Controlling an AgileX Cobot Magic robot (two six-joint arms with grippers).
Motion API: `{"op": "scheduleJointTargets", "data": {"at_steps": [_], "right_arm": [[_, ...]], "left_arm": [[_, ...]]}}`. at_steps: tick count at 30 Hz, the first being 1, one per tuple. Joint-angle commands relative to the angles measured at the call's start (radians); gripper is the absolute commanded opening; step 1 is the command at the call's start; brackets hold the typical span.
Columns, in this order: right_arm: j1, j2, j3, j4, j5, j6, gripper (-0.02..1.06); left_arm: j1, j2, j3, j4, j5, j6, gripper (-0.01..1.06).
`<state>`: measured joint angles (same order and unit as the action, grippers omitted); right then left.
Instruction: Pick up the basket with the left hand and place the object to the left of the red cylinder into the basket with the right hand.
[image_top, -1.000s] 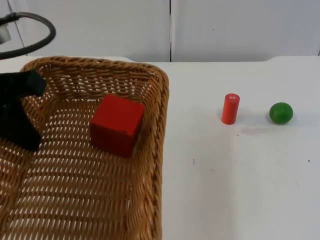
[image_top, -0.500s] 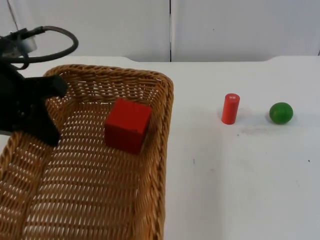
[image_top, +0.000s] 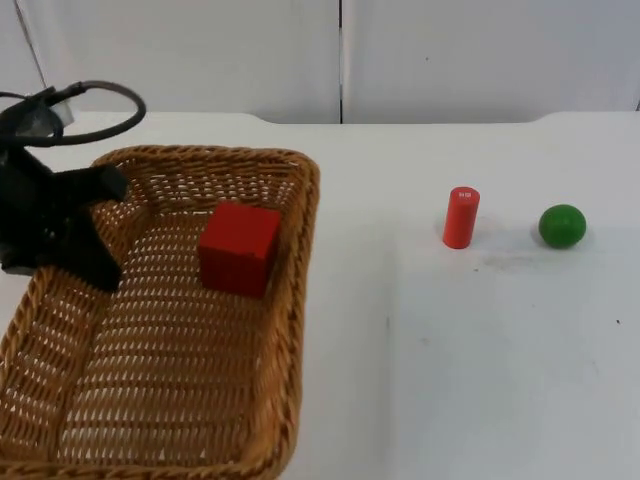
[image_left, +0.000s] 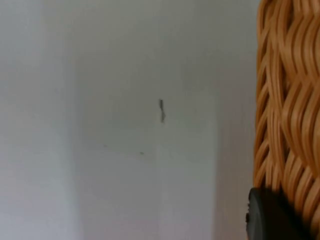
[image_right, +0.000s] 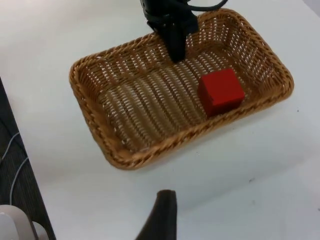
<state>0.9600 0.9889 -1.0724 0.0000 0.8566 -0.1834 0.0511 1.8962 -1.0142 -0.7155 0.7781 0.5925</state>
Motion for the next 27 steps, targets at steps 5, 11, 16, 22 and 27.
{"op": "scheduleJointTargets", "data": {"at_steps": [5, 11, 16, 22, 27], "right_arm": [[0.001, -0.005, 0.03, 0.0, -0.059, -0.003, 0.76], [0.001, -0.005, 0.059, -0.021, -0.091, -0.003, 0.76], [0.001, -0.005, 0.059, -0.025, -0.095, -0.003, 0.76], [0.001, -0.005, 0.059, -0.025, -0.098, -0.003, 0.76], [0.001, -0.005, 0.059, -0.027, -0.098, -0.005, 0.76]], "left_arm": [[0.009, 0.062, -0.068, -0.027, -0.006, 0.031, 0.0], [0.009, 0.15, -0.143, -0.032, 0.018, 0.023, 0.0], [0.009, 0.196, -0.185, -0.035, 0.02, 0.023, 0.0], [0.009, 0.233, -0.21, -0.035, 0.02, 0.023, 0.0], [0.009, 0.244, -0.21, -0.025, 0.016, 0.031, 0.0]]}}
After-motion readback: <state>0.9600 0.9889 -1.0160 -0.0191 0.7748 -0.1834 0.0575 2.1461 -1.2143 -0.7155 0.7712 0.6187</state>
